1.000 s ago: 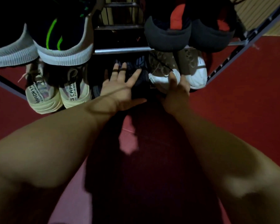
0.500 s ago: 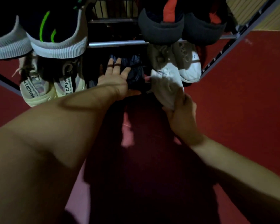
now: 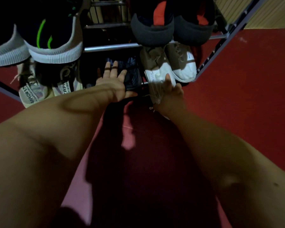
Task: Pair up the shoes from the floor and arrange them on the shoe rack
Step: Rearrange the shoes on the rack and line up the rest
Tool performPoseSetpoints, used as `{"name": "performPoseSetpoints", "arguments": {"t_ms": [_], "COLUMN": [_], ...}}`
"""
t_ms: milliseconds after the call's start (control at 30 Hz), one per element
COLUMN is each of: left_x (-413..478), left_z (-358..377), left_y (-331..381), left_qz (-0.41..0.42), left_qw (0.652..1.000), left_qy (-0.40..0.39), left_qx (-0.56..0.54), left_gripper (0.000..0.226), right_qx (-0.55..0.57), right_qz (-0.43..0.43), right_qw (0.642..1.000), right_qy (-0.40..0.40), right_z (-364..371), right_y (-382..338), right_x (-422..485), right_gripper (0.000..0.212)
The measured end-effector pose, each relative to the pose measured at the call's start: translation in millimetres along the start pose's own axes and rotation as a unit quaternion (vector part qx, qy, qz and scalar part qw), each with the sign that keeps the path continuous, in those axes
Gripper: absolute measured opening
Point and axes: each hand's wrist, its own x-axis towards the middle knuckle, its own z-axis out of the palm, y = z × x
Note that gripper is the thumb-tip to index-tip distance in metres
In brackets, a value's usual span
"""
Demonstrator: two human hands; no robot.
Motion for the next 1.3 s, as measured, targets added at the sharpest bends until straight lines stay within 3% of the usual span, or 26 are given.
{"name": "performPoseSetpoints", "arguments": {"t_ms": [133,233,333,433,500,567,633,733,767,833,967,1067,1133,1200,1267,1300], "left_x": [-1,-2,-7,-21,-34,-48,-60,-72,-74,-76,-76,-63,-67,-70,-72,-73], "left_z": [0,-6,-7,3,16,35,55,83,89,95,86,96,102,103,100,100], "left_y": [0,1,2,5,9,16,21,19,16,11,15,2,5,8,12,14], "left_qz": [0.0,-0.009,-0.011,0.022,0.107,0.203,0.221,0.159,0.137,0.11,0.117,0.075,0.042,0.032,0.026,0.027], "left_qw": [1.0,1.0,0.999,0.989,0.966,0.944,0.949,0.968,0.968,0.964,0.966,0.979,0.983,0.983,0.98,0.979], "left_qy": [0.009,-0.007,0.007,0.123,0.221,0.249,0.179,-0.043,-0.116,-0.187,-0.177,-0.171,-0.172,-0.177,-0.195,-0.202], "left_qx": [-0.009,0.017,0.05,0.073,0.075,0.08,0.136,0.192,0.177,0.157,0.147,0.078,0.053,0.041,0.028,0.019], "left_gripper": [0.1,0.1,0.096,0.09,0.088,0.086,0.084,0.088,0.093,0.103,0.108,0.105,0.105,0.107,0.11,0.111], "right_qx": [0.016,-0.017,-0.218,-0.373,-0.362,-0.29,-0.246,-0.273,-0.294,-0.337,-0.433,-0.353,-0.284,-0.268,-0.223,-0.149], "right_qz": [-0.002,-0.036,-0.06,-0.082,-0.055,-0.083,-0.14,-0.169,-0.184,-0.221,-0.186,-0.087,-0.004,-0.013,-0.019,0.021], "right_qw": [1.0,0.995,0.951,0.892,0.895,0.923,0.942,0.943,0.935,0.909,0.844,0.836,0.85,0.882,0.945,0.974], "right_qy": [-0.014,-0.089,-0.211,-0.243,-0.255,-0.237,-0.179,-0.087,-0.079,-0.107,-0.257,-0.41,-0.443,-0.387,-0.24,-0.168], "right_z": [-9,-30,-52,-54,-53,-44,-25,-11,-14,-23,-36,-32,-38,-41,-44,-51], "right_y": [27,61,91,98,85,64,45,35,34,34,36,14,7,8,21,27], "right_x": [-10,-30,-49,-61,-67,-72,-81,-82,-82,-83,-98,-84,-81,-70,-52,-45], "right_gripper": [0.106,0.115,0.109,0.093,0.099,0.108,0.11,0.086,0.081,0.078,0.066,0.035,0.032,0.037,0.051,0.061]}}
